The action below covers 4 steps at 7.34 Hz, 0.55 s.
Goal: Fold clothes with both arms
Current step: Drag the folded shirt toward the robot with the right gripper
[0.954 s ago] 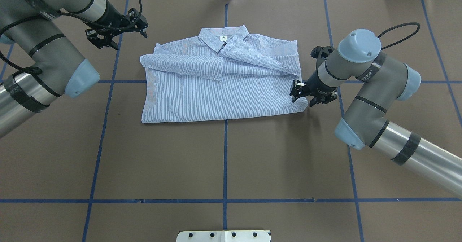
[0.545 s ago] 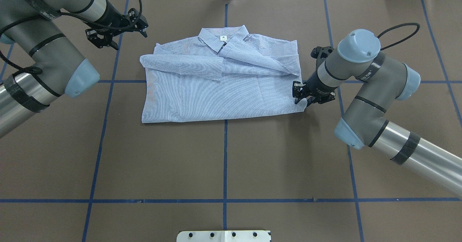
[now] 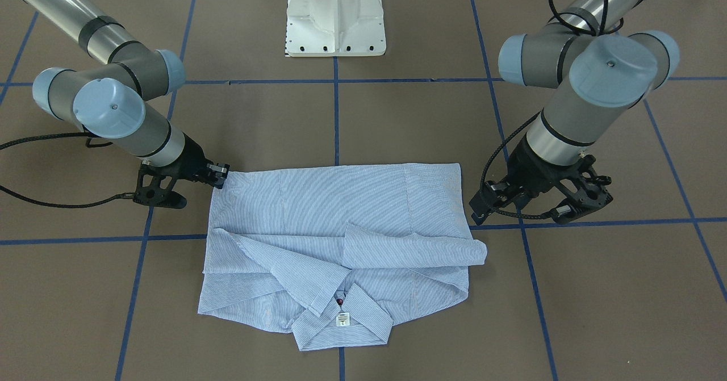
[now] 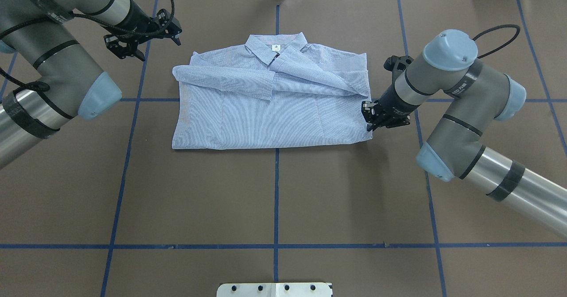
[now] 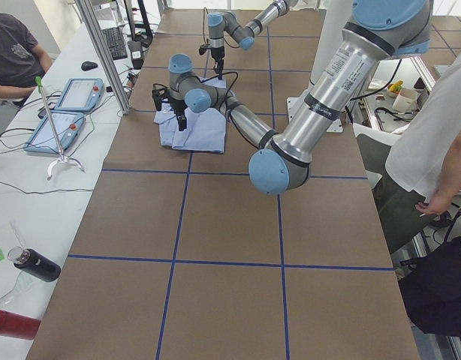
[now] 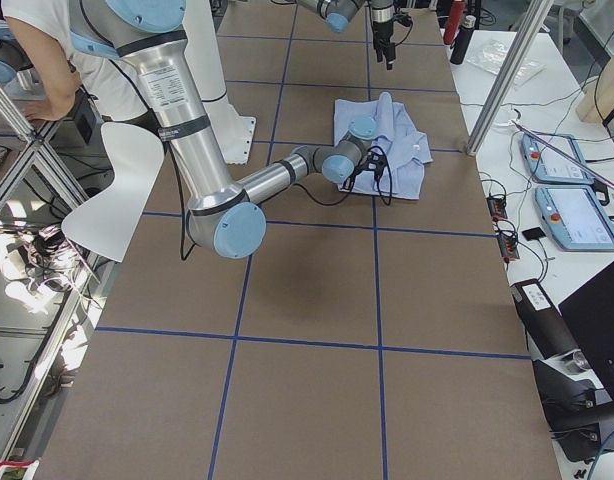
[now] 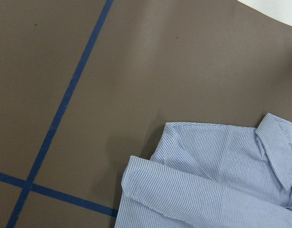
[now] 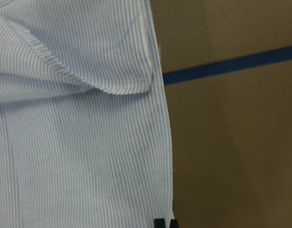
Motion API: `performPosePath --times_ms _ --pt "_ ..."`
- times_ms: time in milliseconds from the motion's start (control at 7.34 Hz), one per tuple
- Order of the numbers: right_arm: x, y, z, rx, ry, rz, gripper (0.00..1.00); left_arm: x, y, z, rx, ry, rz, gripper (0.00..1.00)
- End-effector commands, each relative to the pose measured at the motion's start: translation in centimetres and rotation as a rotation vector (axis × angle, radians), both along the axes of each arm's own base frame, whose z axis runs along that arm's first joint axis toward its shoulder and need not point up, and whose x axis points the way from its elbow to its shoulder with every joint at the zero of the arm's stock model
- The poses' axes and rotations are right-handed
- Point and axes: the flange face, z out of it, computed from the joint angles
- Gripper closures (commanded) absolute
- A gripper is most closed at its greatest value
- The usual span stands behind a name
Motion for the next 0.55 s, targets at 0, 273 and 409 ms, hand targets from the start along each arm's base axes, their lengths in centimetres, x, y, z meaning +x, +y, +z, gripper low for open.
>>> performPosePath --times_ms 0,273,409 --pt "6.4 6.5 0.3 -0.013 -0.068 -0.053 1.0 -0.8 1.0 -1.5 0.0 0.0 -0.004 0.01" --pt "8.4 15.8 0.4 -0.036 -0.075 -0.147 1.0 -1.5 2.0 -0.8 -0.004 -0.005 -0.004 0.01" --pt "5.8 20.6 0.0 -0.1 -0.065 -0.227 1.0 -1.5 2.1 -0.6 -0.005 -0.006 -0.005 0.01"
